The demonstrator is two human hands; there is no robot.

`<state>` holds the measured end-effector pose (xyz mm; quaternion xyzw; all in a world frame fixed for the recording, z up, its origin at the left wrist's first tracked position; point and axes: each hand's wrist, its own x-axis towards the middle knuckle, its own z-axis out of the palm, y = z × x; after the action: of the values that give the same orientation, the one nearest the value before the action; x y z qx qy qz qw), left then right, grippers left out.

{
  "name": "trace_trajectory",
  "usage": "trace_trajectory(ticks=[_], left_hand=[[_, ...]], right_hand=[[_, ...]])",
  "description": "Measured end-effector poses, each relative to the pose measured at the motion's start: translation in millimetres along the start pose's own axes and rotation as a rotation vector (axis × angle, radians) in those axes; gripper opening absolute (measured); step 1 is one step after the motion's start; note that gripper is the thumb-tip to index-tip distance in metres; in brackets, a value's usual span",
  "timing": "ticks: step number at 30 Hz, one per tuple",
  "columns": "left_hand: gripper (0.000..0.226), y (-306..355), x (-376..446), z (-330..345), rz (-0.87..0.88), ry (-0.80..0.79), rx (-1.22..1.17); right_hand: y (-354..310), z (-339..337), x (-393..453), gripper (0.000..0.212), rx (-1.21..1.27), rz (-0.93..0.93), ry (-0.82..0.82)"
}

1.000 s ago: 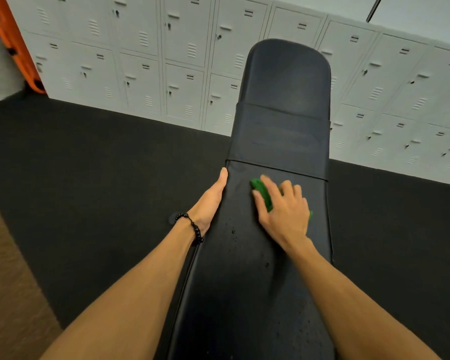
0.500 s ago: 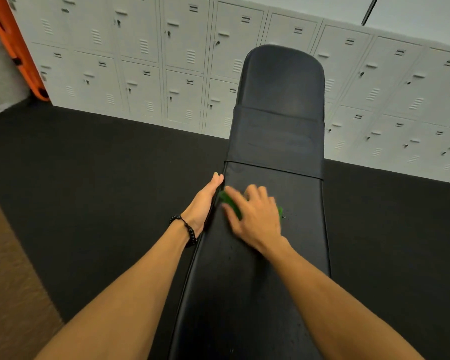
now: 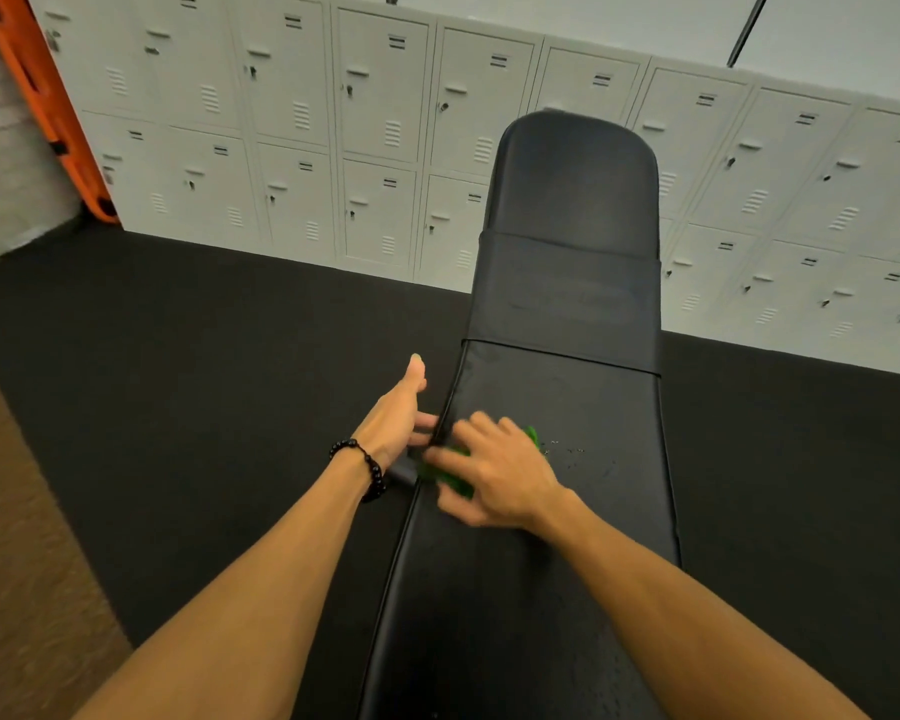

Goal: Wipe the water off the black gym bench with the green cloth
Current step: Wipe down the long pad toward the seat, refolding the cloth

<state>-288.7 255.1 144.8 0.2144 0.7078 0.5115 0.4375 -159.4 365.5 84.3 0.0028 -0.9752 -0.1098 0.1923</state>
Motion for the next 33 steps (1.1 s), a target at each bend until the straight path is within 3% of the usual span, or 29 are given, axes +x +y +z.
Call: trace_trajectory(ticks=[3,6,9,13,15,18,20,21,22,25,27,29,32,33], left_hand=[[0.076,0,2,1,-0.036,0.008,-0.004],[0.079,-1,4,2,-0.070,0.007,-0.005],[0.070,-7,16,-4,-0.017,0.131,-0.014],[0.037,-16,24,-4,0.156,0.376,0.067],[0.028,-13,20,4,0.251,0.383,0.221],[0.056,-7,16,25,0.320,0.089,0.412],[0.072,-1,11,43,0.197,-0.074,0.488],[0.073,2,10,53,0.117,-0.088,0.502],[0.073,4,10,62,0.064,-0.071,0.509],[0.072,3,12,76,0.052,-0.008,0.555],[0.072,-4,18,77,0.042,-0.005,0.574],[0.075,-8,20,78,0.030,0.011,0.601],[0.079,-10,16,85,0.009,0.027,0.634],[0.079,-10,14,87,0.007,0.040,0.650]], right_hand=[[31,-7,32,0.037,-0.048,0.451,0.137],[53,-15,57,0.037,-0.096,0.587,0.144],[41,-16,53,0.032,-0.009,0.486,0.075],[-9,-9,-5,0.039,0.033,0.013,-0.071],[-7,-9,-39,0.038,-0.046,0.005,-0.027],[28,-16,-57,0.039,-0.150,0.388,0.093],[51,-23,-51,0.039,-0.147,0.744,0.154],[56,-26,-48,0.039,-0.123,0.825,0.167],[55,-26,-46,0.039,-0.095,0.796,0.161],[28,-23,-65,0.039,-0.037,0.362,0.031],[22,-20,-91,0.039,-0.050,0.197,-0.023],[34,-19,-104,0.038,-0.070,0.366,0.068],[52,-24,-99,0.038,-0.078,0.973,0.260],[50,-25,-96,0.039,-0.089,1.006,0.263]])
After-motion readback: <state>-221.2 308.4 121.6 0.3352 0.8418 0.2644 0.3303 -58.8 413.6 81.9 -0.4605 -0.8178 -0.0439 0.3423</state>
